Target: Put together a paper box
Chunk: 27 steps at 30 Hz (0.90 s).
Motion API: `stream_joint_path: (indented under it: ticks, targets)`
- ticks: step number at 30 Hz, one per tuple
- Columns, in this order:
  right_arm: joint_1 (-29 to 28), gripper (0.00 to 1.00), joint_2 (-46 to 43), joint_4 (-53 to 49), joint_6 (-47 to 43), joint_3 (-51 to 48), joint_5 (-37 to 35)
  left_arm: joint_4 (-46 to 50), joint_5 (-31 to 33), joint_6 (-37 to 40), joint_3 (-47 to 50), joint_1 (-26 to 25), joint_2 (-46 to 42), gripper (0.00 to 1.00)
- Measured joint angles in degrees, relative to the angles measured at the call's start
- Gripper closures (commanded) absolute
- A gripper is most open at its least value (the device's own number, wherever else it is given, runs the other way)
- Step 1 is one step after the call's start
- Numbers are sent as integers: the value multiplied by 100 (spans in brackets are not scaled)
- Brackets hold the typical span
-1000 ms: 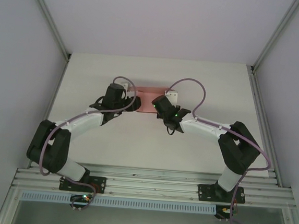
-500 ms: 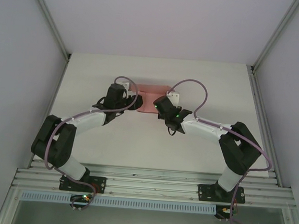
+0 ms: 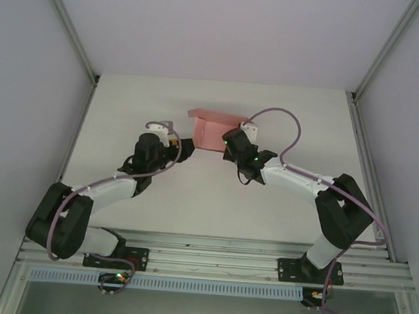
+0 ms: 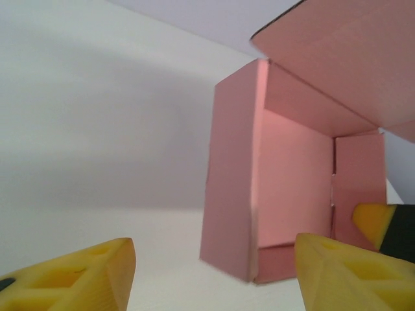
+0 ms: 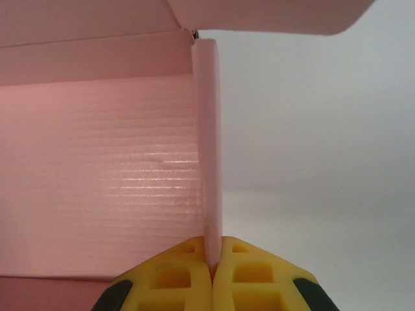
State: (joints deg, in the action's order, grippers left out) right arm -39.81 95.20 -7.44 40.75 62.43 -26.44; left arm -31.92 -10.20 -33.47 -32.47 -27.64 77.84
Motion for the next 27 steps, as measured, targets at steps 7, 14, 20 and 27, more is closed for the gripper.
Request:
stream_joint_path:
  ticks: [7, 14, 20, 27]
  targets:
    - [-59, 100, -35, 81, -2, -4, 105, -203, -308, -105, -564, 142, 592, 44]
    - [-66, 100, -151, 173, -4, -42, 131, -234, -507, -149, -807, 186, 992, 55]
    - [-87, 100, -151, 199, -28, -42, 142, -103, -501, -101, -918, 184, 1062, 62]
    - [-107, 100, -151, 201, -52, -42, 138, 610, 72, 457, -1207, 48, 1060, 81]
